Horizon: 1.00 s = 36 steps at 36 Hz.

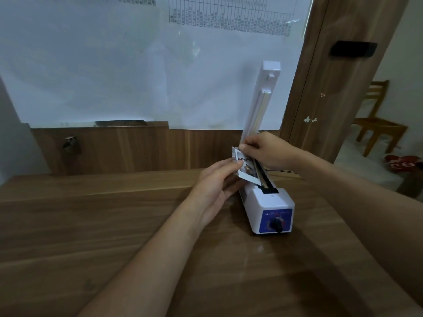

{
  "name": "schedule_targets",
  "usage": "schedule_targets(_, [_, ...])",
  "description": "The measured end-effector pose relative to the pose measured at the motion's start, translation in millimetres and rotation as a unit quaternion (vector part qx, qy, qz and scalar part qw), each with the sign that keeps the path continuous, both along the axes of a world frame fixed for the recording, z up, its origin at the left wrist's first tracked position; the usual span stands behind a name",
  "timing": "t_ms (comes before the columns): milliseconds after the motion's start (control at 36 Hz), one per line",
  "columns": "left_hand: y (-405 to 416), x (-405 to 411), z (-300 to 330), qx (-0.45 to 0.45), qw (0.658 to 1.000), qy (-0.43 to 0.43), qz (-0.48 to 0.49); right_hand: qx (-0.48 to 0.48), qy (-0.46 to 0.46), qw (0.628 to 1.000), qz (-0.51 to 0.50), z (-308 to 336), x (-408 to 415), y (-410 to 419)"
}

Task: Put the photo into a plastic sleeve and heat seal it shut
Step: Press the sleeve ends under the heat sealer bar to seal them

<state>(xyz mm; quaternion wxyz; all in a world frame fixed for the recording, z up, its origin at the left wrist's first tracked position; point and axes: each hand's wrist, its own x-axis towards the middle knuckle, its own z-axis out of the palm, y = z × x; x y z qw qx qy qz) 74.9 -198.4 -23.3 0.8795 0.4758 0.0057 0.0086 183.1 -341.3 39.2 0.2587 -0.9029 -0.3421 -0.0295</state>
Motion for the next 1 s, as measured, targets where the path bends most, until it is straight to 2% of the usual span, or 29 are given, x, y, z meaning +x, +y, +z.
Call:
schedule_targets(500, [1, 1, -2, -0.016, 0.999, -0.021, -0.038, 0.03, -0.026, 0.999, -0.005, 2, -3, -6])
schedule_targets(1000, [-1, 0, 1, -0.01, 1.0, -0.014, -0.024, 0.046, -0.023, 0.999, -0.011, 9, -8, -12])
